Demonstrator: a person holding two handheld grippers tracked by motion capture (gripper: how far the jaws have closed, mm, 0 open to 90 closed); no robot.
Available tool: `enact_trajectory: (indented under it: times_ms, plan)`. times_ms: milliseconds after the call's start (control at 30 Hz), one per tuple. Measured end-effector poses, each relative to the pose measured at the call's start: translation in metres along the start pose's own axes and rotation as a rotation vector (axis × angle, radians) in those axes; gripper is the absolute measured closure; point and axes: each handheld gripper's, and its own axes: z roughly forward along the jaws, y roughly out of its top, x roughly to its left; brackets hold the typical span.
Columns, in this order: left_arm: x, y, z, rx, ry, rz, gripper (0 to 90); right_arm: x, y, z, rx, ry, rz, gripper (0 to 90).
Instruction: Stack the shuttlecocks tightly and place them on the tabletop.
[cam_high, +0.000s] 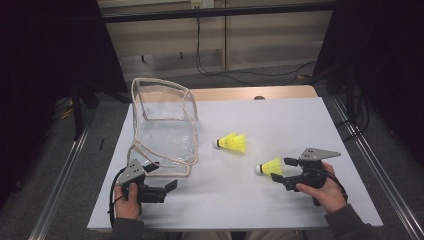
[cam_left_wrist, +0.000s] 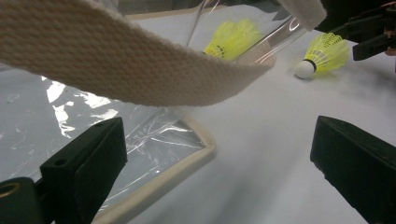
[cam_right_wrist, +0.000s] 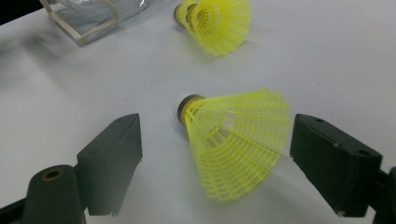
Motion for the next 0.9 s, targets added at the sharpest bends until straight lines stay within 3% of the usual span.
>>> enact_trajectory:
  times_ms: [700, 900]
  plan:
    - [0.0003, -0.0002, -0.0013, 0.003, 0.003, 0.002, 3.7, 0.002, -0.0027, 0.0081, 0.012, 0.015, 0.007, 12.5]
    - [0.0003, -0.0003, -0.0015, 0.003, 0.004, 0.001, 3.6, 0.0028, -0.0034, 0.0099, 0.024, 0.018, 0.002, 16.5]
